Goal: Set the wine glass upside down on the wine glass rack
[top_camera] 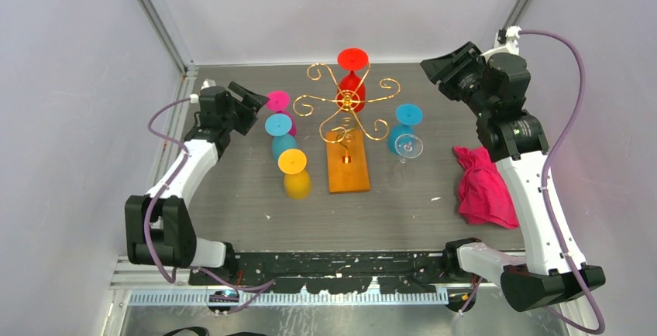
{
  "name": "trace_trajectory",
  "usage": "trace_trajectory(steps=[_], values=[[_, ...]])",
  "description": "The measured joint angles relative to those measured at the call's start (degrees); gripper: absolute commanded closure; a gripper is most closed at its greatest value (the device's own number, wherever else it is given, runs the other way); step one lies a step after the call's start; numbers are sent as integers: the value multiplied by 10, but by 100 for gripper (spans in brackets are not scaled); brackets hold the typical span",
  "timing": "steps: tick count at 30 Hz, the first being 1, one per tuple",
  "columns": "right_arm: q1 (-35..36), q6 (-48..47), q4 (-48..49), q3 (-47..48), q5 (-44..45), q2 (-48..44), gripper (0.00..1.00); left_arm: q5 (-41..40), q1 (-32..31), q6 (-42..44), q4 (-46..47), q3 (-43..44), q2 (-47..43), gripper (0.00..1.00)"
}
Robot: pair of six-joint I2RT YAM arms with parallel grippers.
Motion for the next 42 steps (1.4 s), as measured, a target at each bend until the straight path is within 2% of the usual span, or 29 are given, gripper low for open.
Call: trace_trajectory(steps=[19,30,42], values=[[0,-4,20,-5,7,20,55,17,0,-16,103,0,89,38],[0,-4,30,-7,11,32,57,17,0,-38,176,0,101,54],[-2,-6,32,-9,12,34,58,25,0,-46,208,0,115,58]])
